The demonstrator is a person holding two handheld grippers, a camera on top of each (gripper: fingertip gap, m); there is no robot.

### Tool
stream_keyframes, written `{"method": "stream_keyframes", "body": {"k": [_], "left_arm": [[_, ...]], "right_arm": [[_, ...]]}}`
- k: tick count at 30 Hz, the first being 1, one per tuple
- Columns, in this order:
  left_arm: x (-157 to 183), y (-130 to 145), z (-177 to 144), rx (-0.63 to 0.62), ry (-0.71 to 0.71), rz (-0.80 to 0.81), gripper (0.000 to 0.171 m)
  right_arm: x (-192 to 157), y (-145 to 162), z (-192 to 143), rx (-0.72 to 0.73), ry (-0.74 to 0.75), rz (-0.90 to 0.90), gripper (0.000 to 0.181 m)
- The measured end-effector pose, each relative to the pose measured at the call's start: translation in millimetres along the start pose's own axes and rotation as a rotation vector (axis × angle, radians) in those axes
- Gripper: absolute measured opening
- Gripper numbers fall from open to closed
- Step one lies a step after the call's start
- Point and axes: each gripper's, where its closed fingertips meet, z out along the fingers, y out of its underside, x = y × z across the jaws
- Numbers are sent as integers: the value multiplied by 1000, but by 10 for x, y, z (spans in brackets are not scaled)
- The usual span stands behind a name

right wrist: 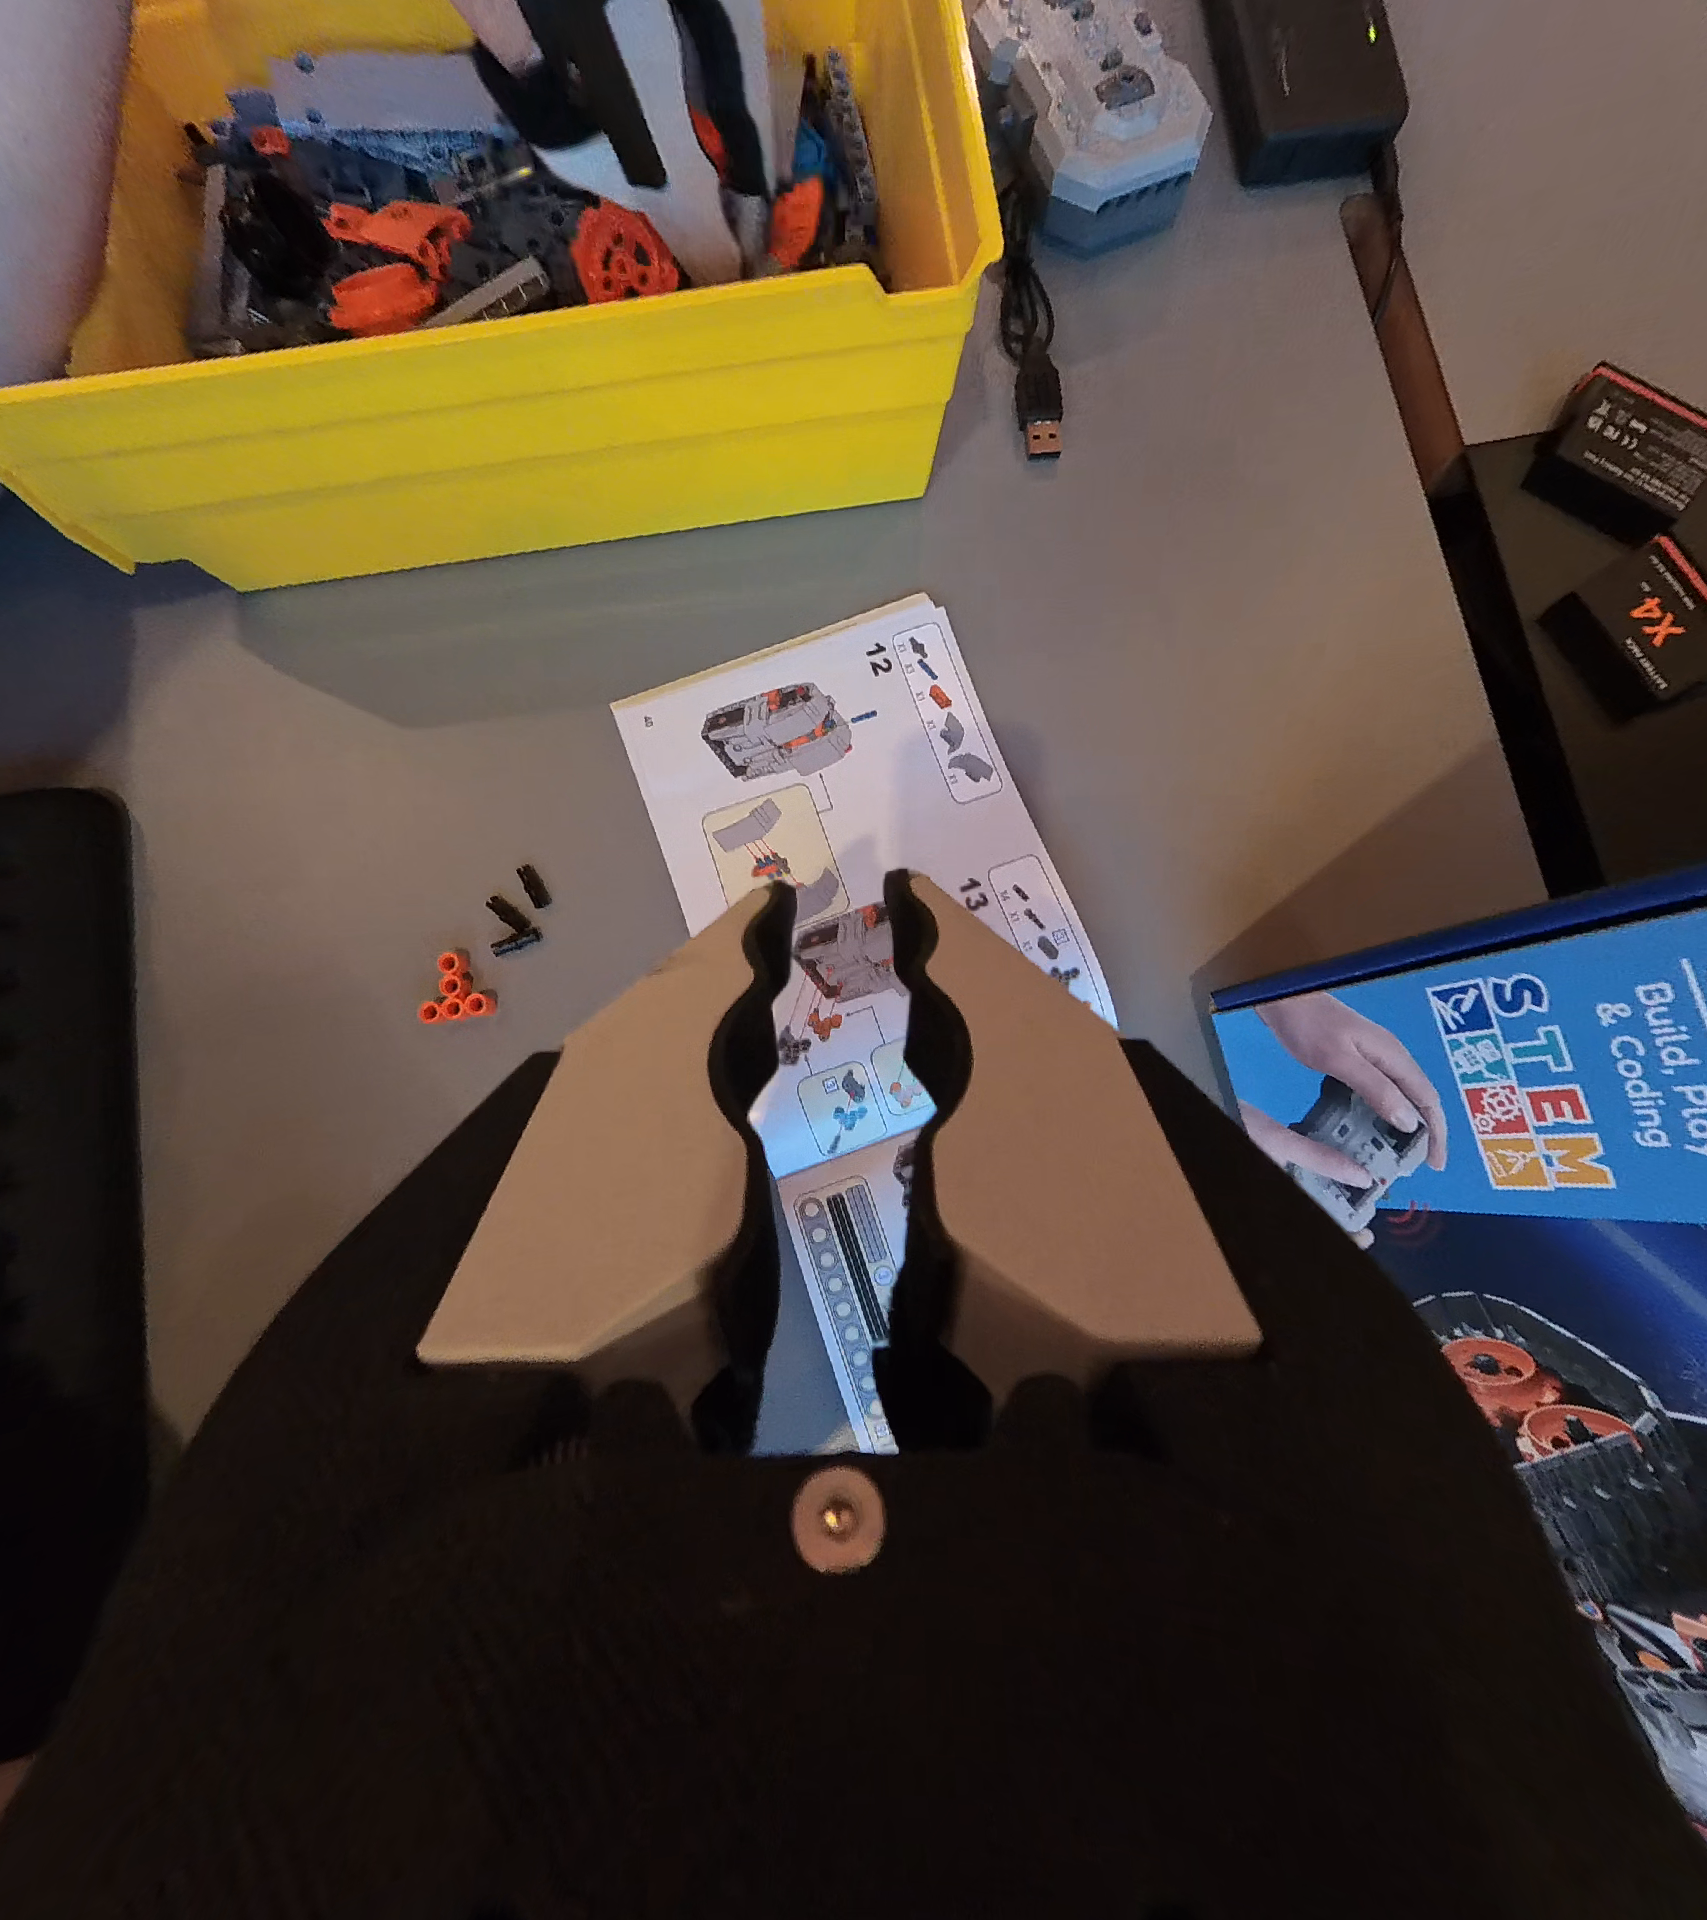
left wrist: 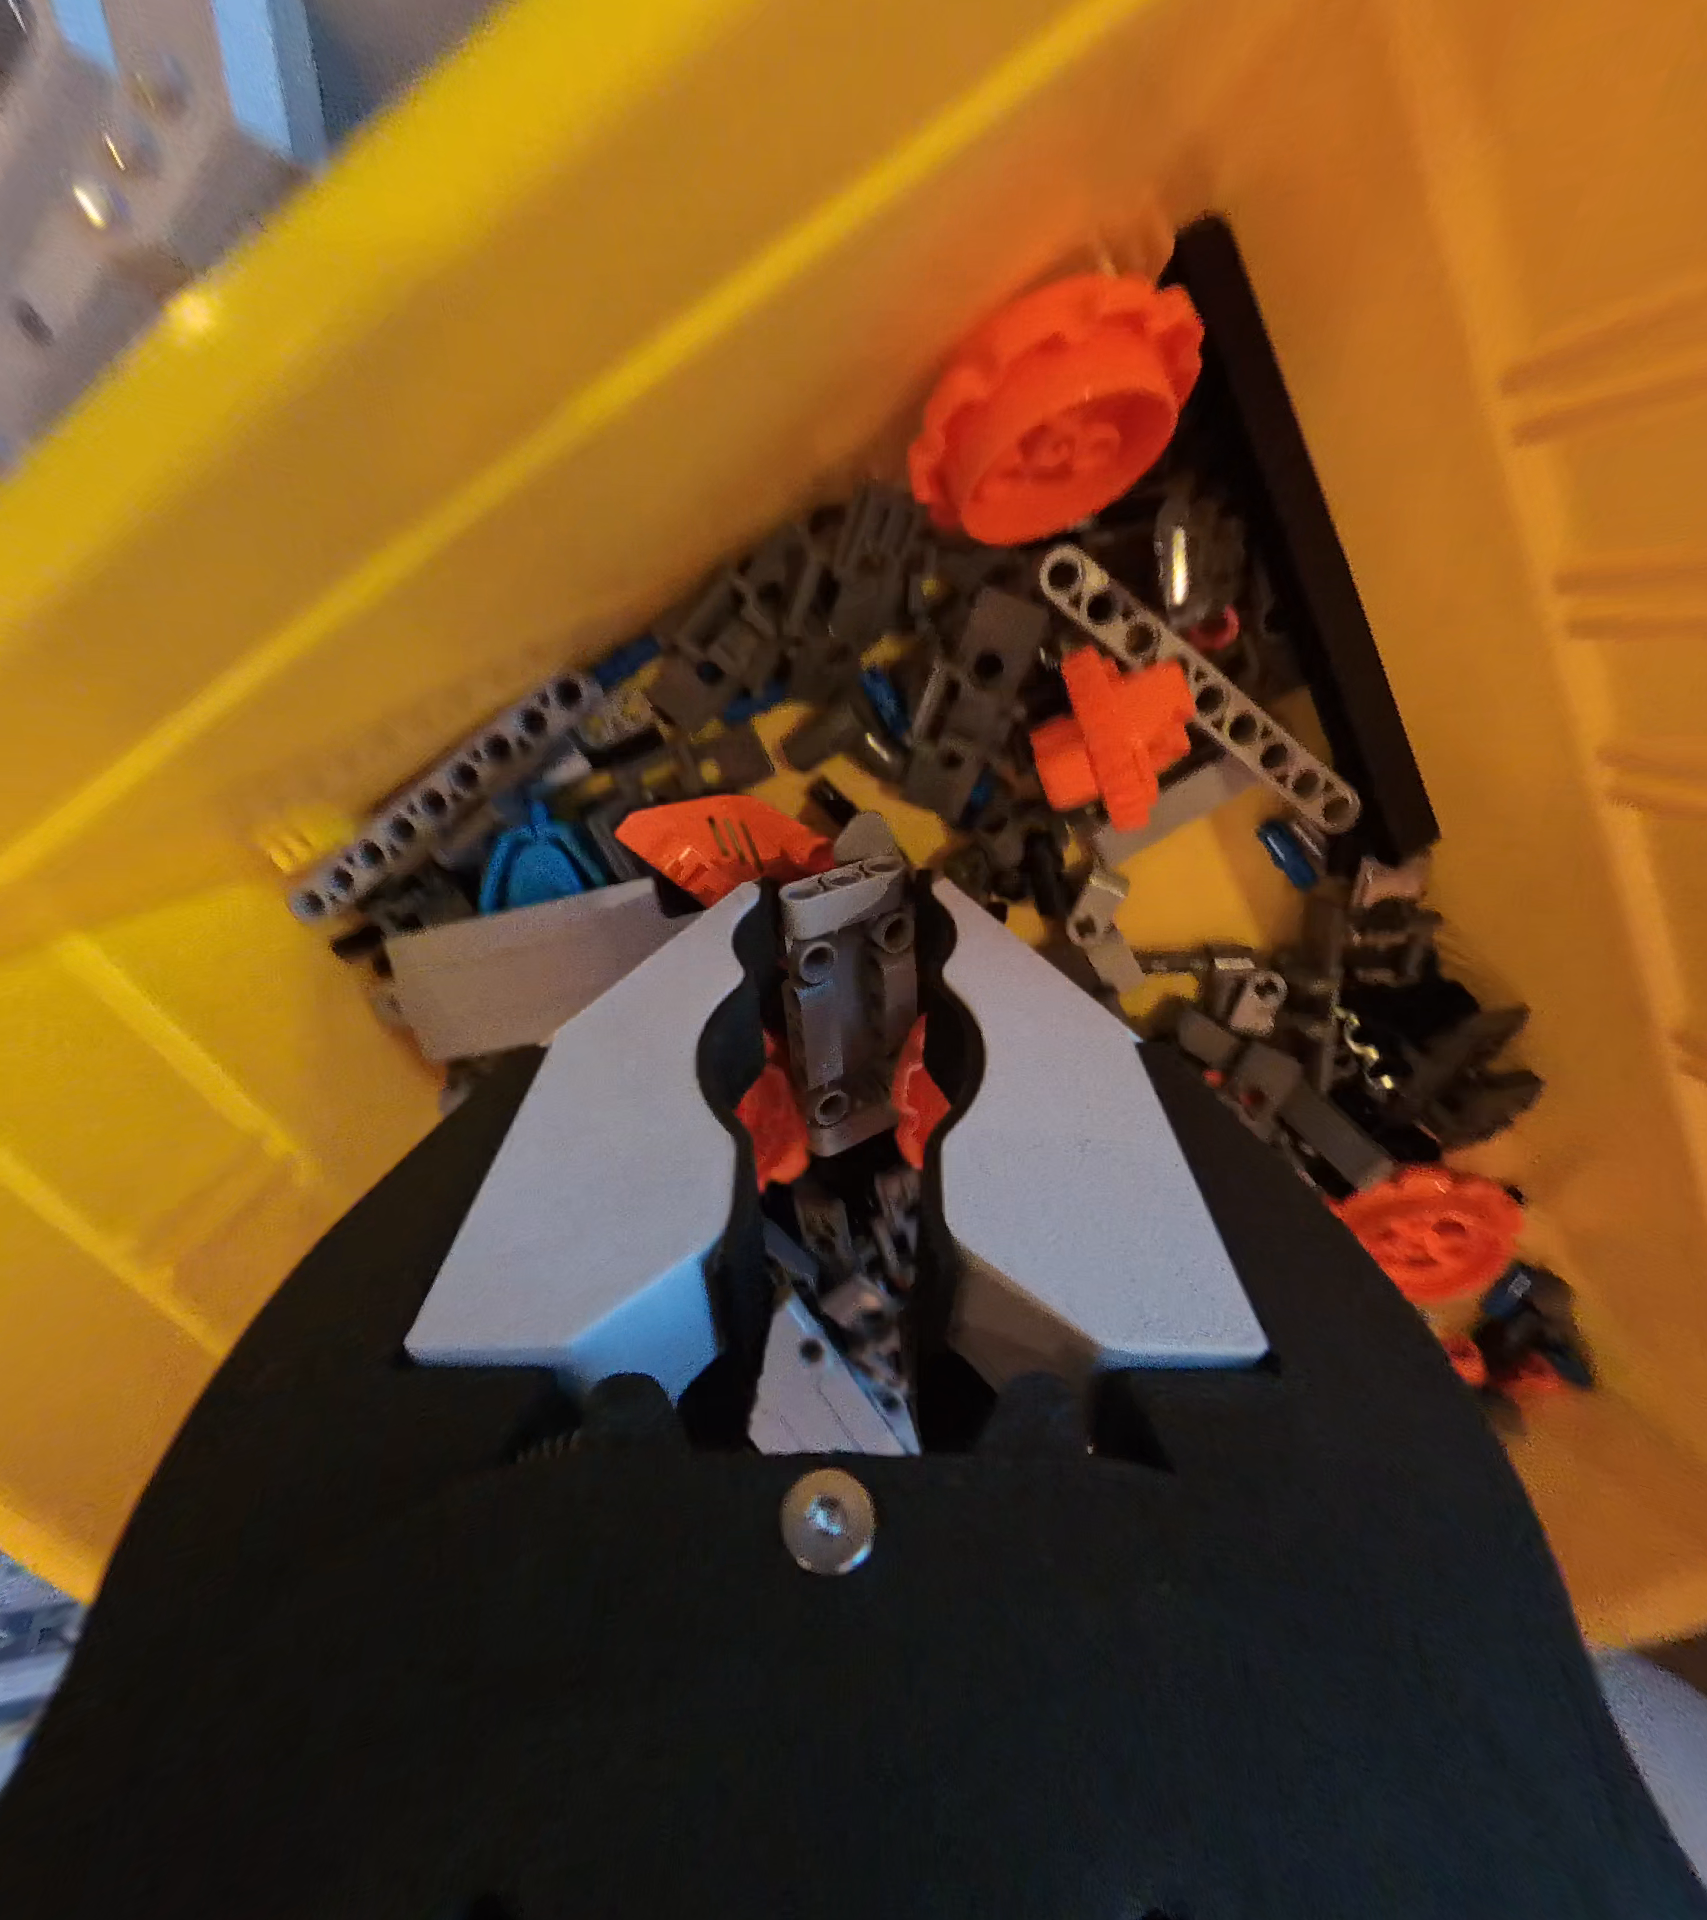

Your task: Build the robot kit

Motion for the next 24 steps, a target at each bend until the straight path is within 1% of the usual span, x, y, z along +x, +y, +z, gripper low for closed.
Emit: {"method": "stream_keyframes", "body": {"k": [3,4,8,10,13,14,15,17,19,20,21,24], "left_arm": [[56,213,-76,-59,67,-61,22],[66,245,-118,-56,87,-86,22],[132,307,-302,-13,174,-185,22],[120,313,-345,3,177,-197,22],[109,284,-318,11,179,-186,22],[117,241,-311,24,190,-192,25],[126,165,-318,50,206,-205,32],[154,-109,-380,165,252,-227,37],[198,-401,-419,290,279,-191,42],[209,-475,-391,310,264,-152,46],[218,-498,-339,303,241,-117,51],[215,-486,-179,248,162,-37,75]], "right_arm": [[14,19,-20,-3,5,2,18],[17,15,-31,2,6,4,18],[25,19,-57,6,9,6,18],[28,30,-53,2,8,7,18],[29,36,-38,-2,4,9,18],[27,36,-34,-2,4,9,18],[26,36,-31,-3,4,8,18],[25,33,-30,-3,4,6,18],[20,28,-33,0,1,6,18],[17,27,-35,1,0,5,18],[16,26,-38,2,0,5,18],[18,26,-58,6,1,4,18]]}}
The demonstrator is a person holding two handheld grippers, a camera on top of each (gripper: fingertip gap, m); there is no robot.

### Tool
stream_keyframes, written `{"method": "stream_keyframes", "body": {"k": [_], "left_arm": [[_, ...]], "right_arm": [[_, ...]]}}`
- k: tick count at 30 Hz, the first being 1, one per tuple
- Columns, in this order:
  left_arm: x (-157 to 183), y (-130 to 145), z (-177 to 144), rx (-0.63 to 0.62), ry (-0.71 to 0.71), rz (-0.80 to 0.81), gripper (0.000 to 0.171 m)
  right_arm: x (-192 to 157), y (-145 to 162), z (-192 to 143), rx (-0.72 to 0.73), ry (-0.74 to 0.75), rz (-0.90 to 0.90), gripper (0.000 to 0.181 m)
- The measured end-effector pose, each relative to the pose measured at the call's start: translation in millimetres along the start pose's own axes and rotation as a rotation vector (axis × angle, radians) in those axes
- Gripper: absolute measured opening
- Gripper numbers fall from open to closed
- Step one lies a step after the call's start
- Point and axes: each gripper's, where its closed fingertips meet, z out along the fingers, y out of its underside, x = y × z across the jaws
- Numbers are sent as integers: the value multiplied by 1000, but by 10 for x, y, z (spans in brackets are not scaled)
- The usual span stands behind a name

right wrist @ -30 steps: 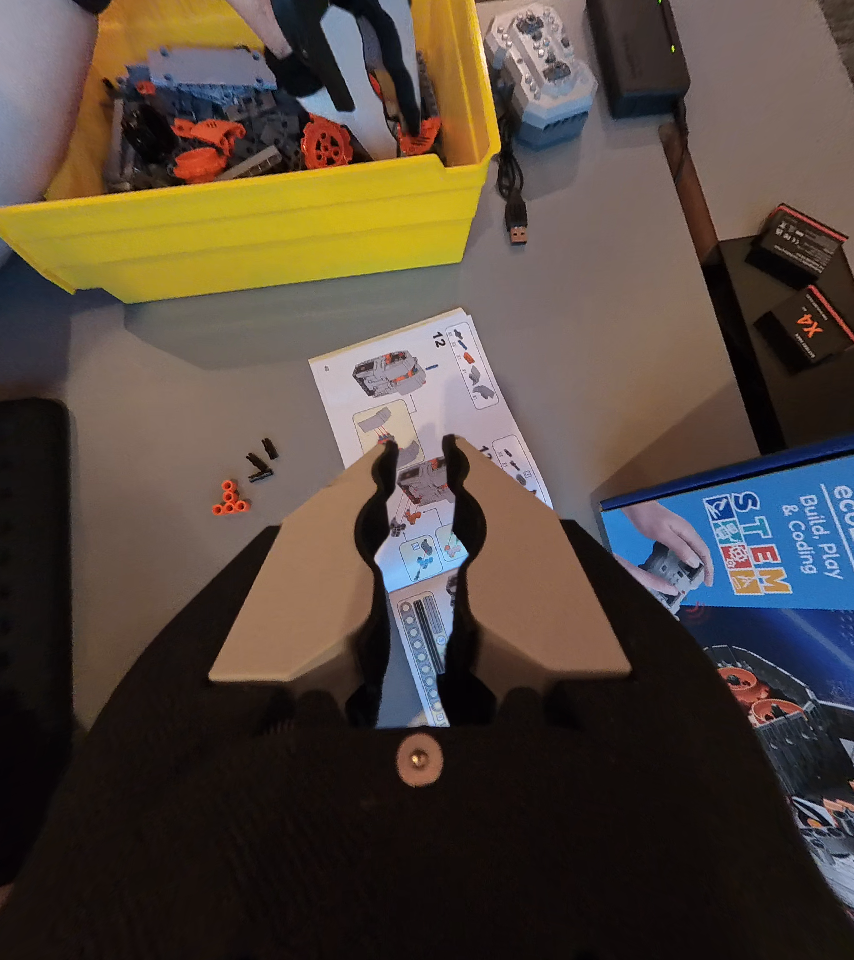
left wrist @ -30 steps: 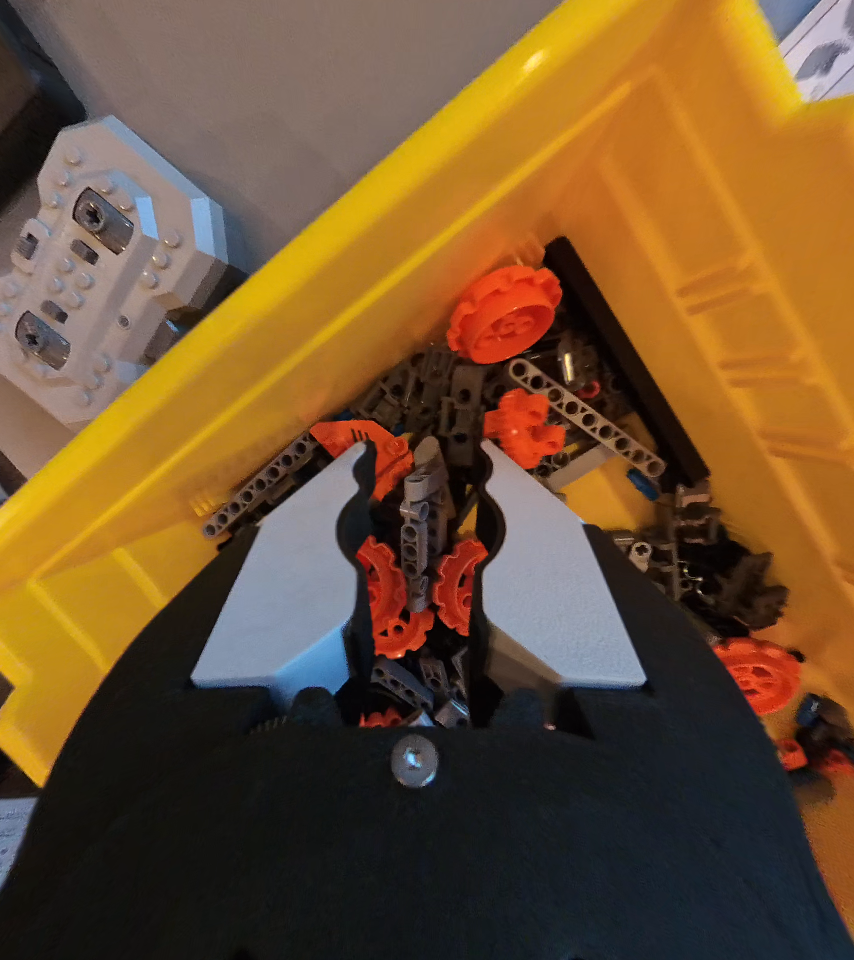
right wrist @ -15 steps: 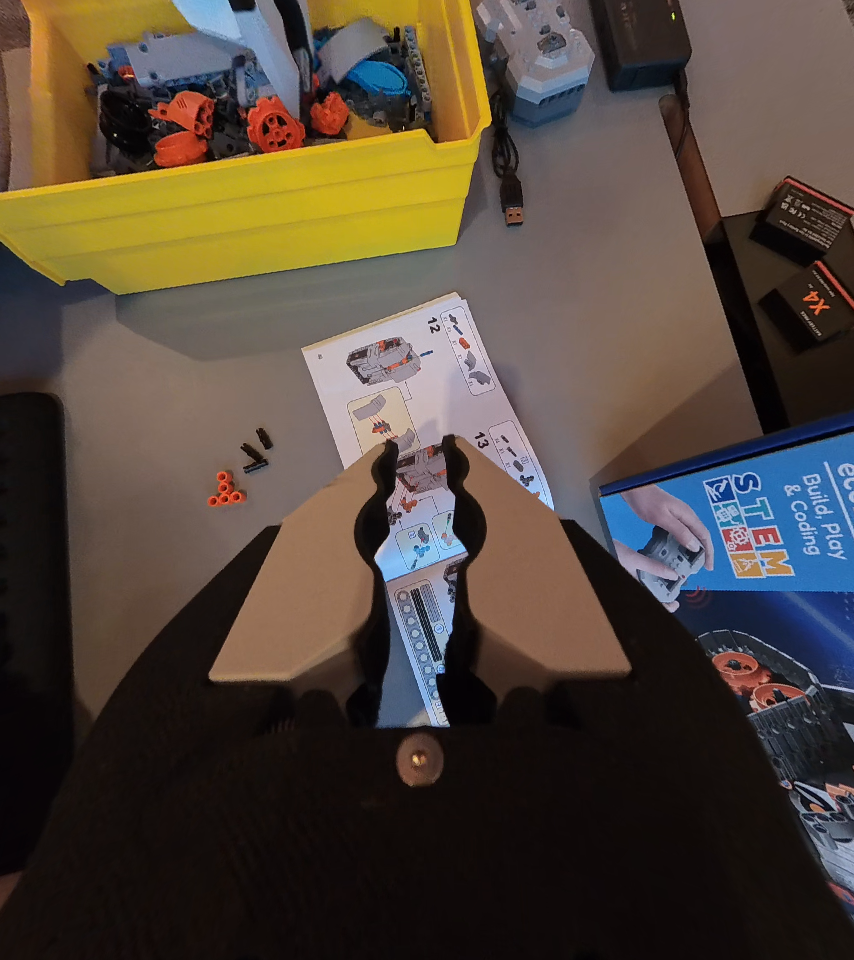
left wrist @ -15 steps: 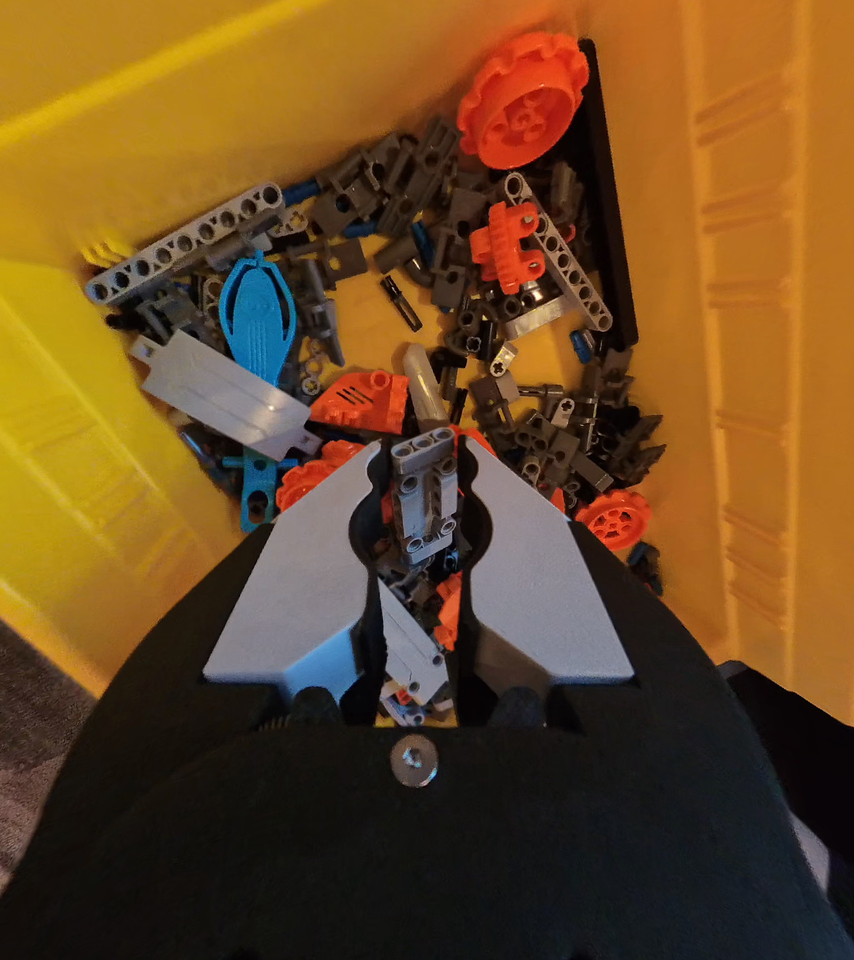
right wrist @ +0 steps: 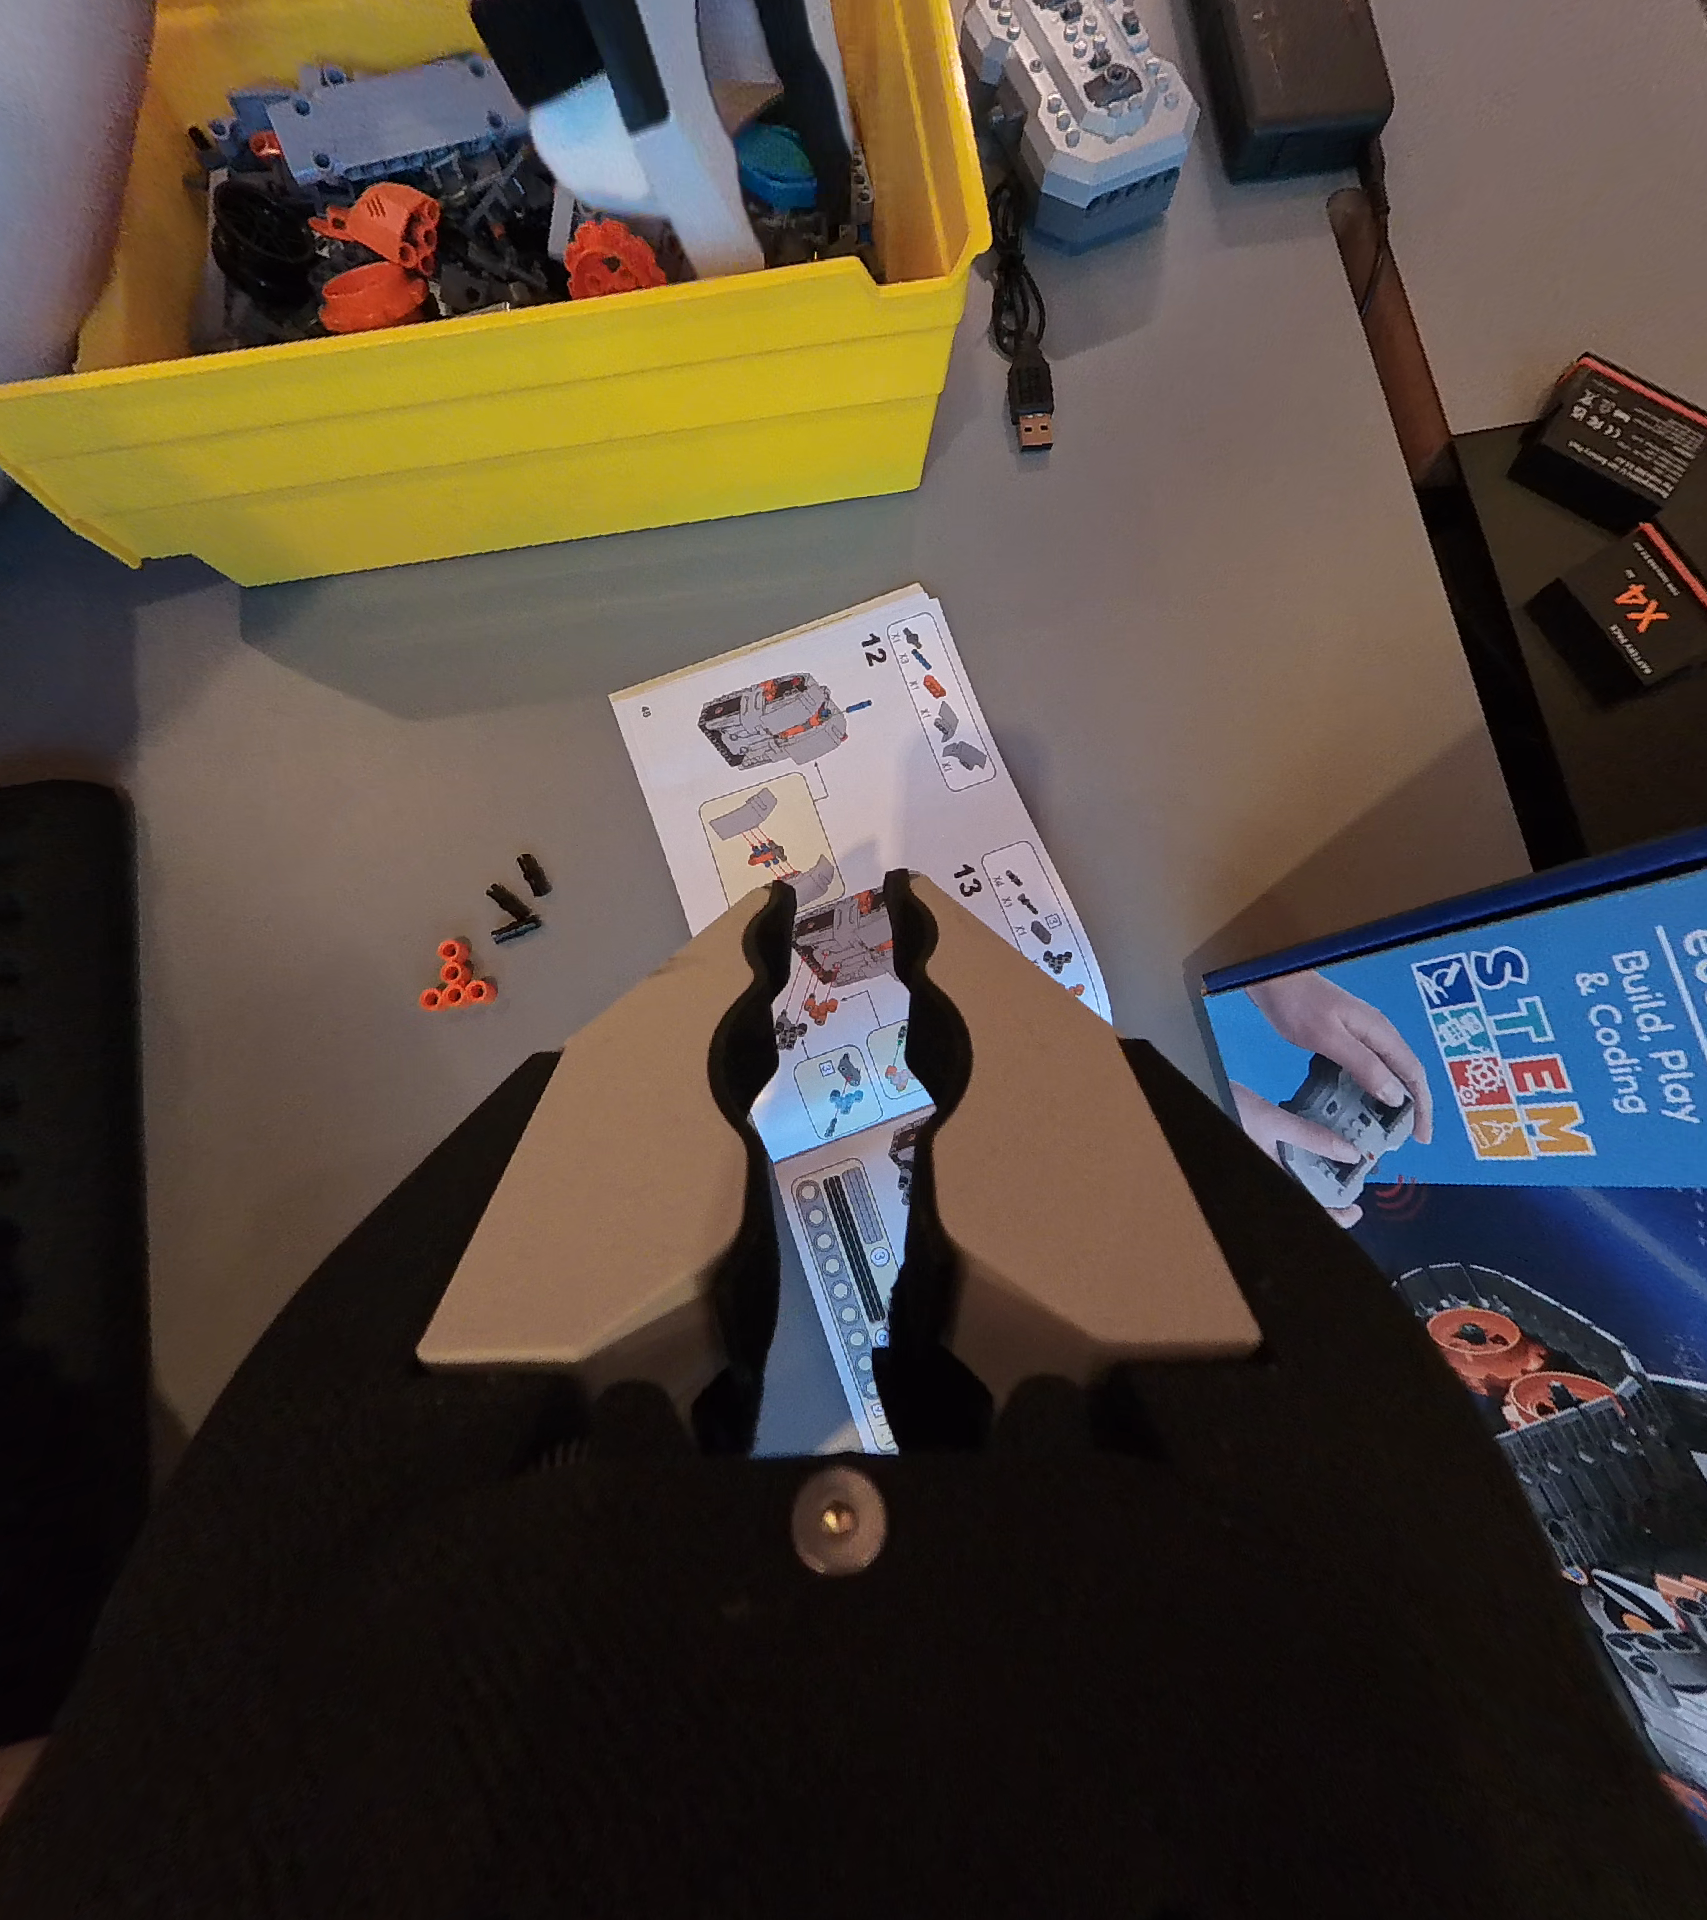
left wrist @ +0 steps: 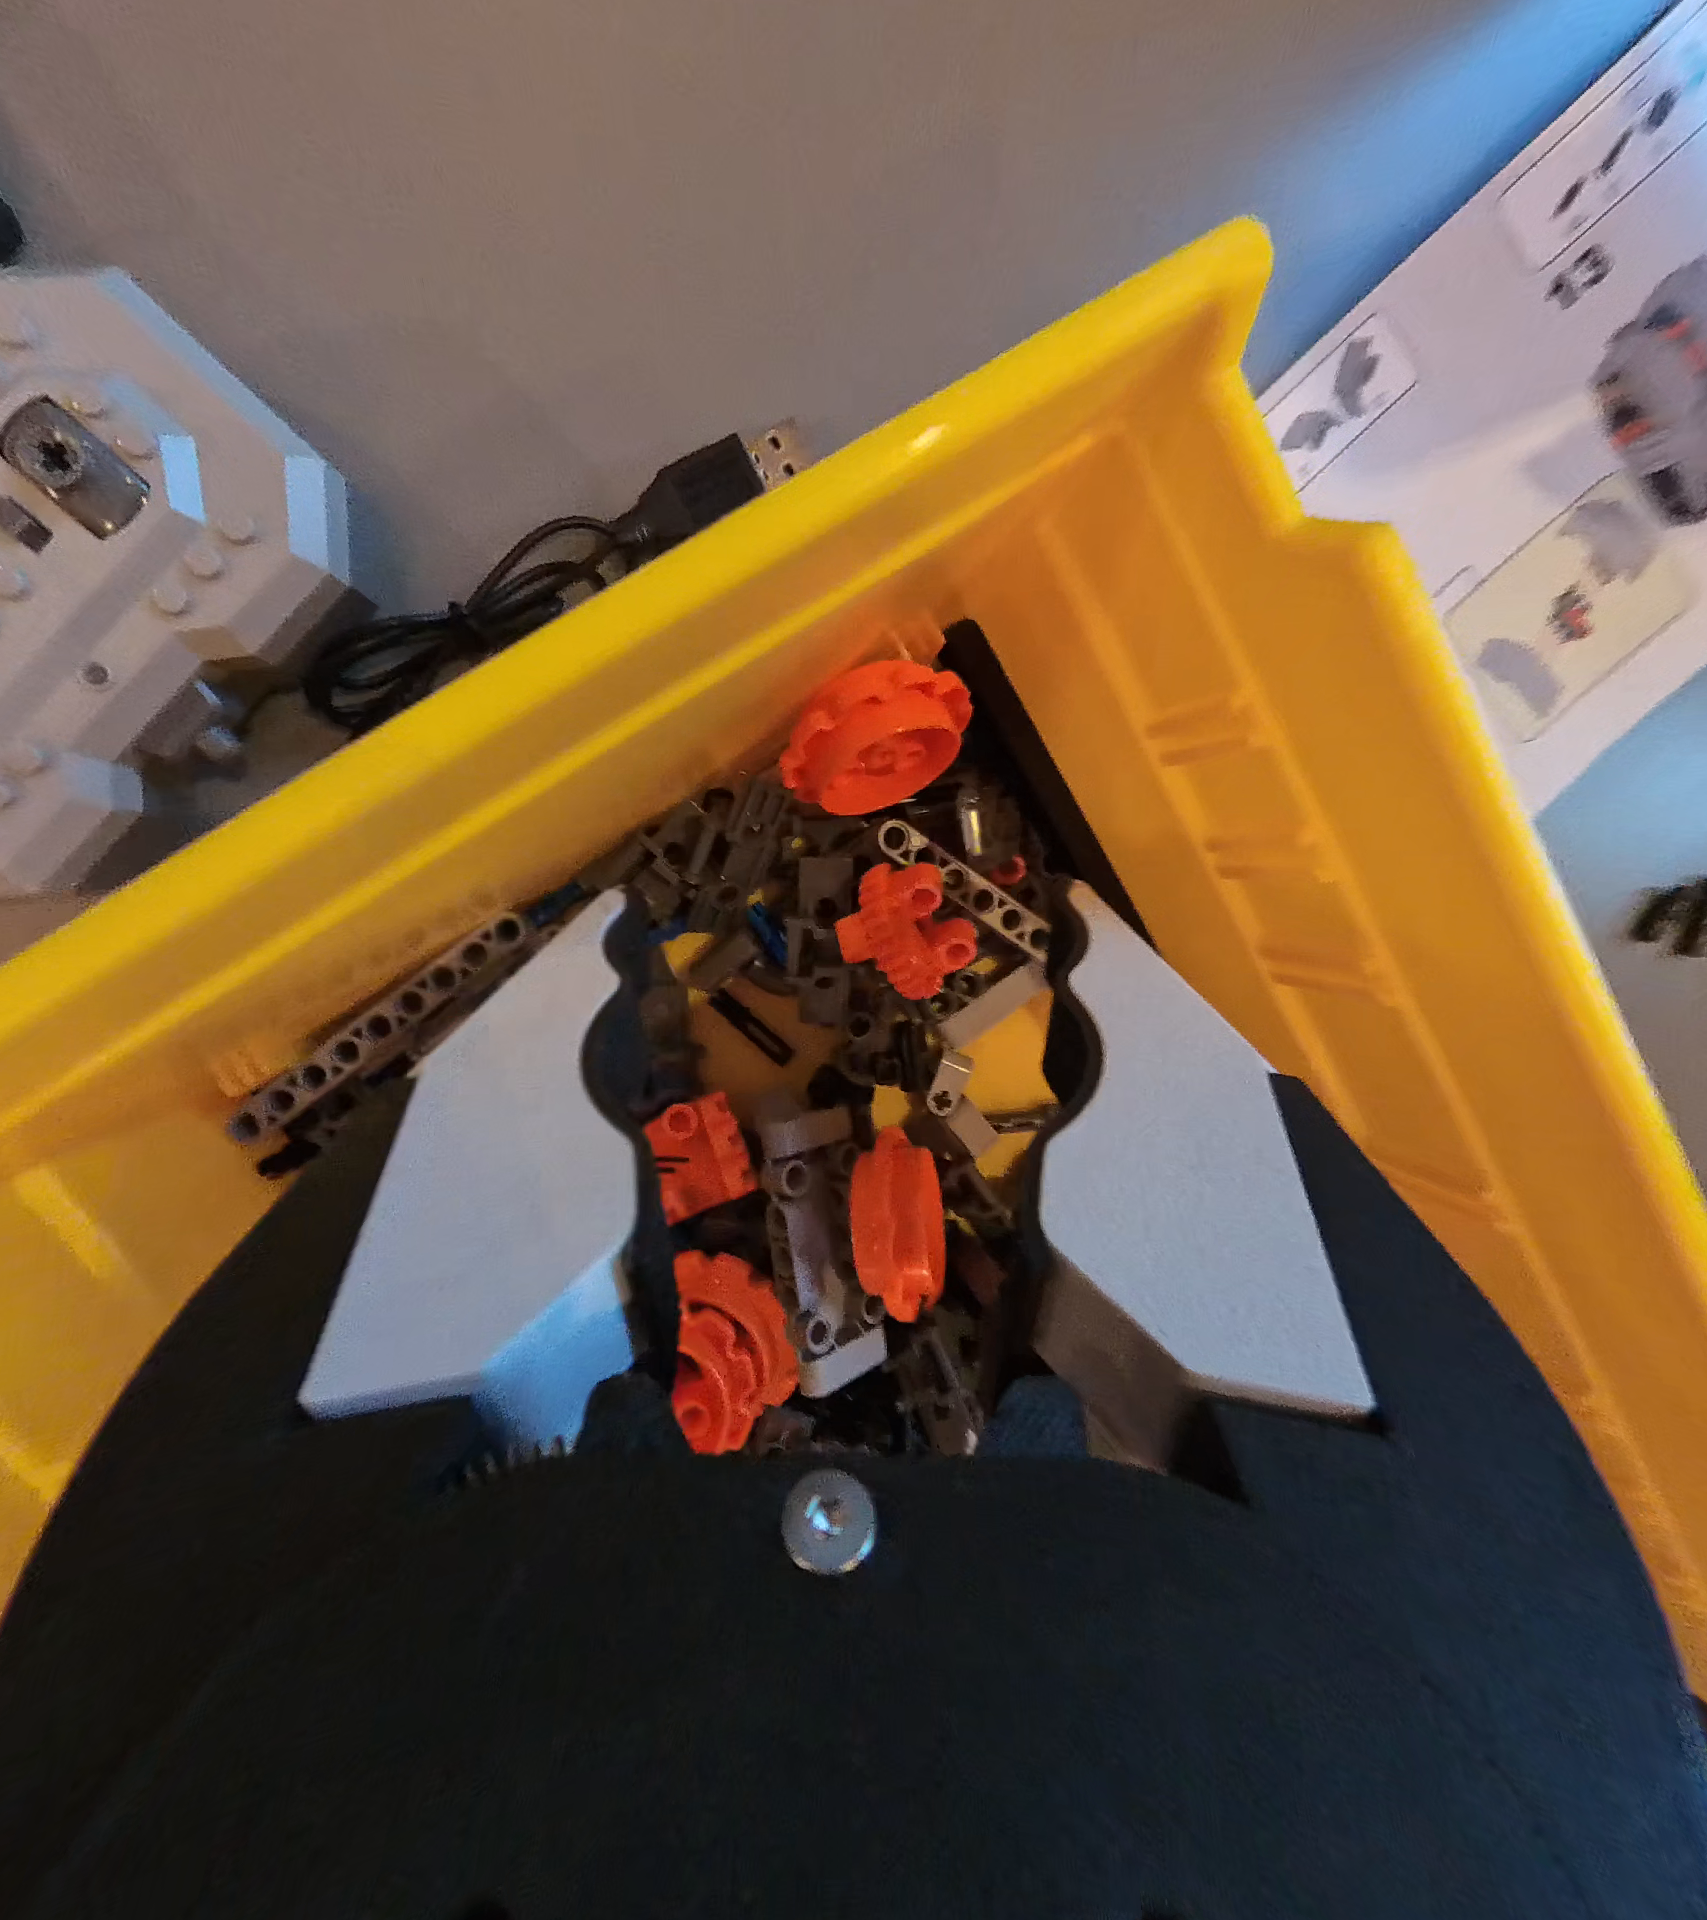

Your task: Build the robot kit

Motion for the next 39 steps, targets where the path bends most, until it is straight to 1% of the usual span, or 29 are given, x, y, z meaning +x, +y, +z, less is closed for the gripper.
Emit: {"method": "stream_keyframes", "body": {"k": [1,4,5,6,7,8,12,18,21,22,23,24,26,27,29,30,31,33,34,36,38,39], "left_arm": [[-11,16,41,-17,-21,23,81],[-79,176,149,-135,-96,67,83],[-48,156,163,-129,-79,59,72],[-24,151,158,-126,-62,51,56],[-1,163,142,-128,-43,42,35],[-13,180,121,-130,-40,37,23],[-10,341,33,-165,15,-6,22],[173,637,-140,-239,164,-74,22],[317,796,-225,-282,262,-92,21],[358,810,-248,-280,293,-91,22],[365,777,-266,-258,307,-93,30],[327,687,-279,-209,298,-104,40],[184,377,-325,-57,247,-130,47],[97,184,-348,36,203,-126,54],[15,-125,-368,182,126,-56,67],[26,-199,-340,213,105,-22,79],[22,-207,-286,198,79,-10,85],[-30,-133,-156,115,31,-20,91],[-28,-110,-101,90,26,-14,88],[25,-82,-10,52,37,0,90],[14,-69,69,12,7,-12,100],[-10,-52,114,-14,-22,-14,101]], "right_arm": [[1,-1,-7,2,0,1,18],[9,2,-22,5,3,3,18],[9,1,-26,6,3,2,18],[6,-2,-28,7,1,2,18],[5,-1,-30,7,2,1,18],[3,0,-32,6,3,0,18],[5,3,-43,7,5,-2,18],[15,23,-38,-1,5,3,18],[6,31,-31,-8,4,-3,18],[2,31,-30,-8,2,-3,18],[1,28,-28,-8,1,-3,17],[1,27,-24,-8,1,-2,17],[0,28,-19,-8,0,-2,18],[0,28,-17,-9,-1,-2,18],[-1,32,-12,-11,-2,-3,18],[-1,33,-10,-12,-2,-3,18],[1,37,-9,-13,-3,-2,18],[8,47,-12,-16,-1,-1,18],[10,48,-15,-16,0,-1,18],[14,47,-20,-12,0,0,18],[17,49,-21,-12,0,2,18],[16,53,-19,-15,-1,2,18]]}}
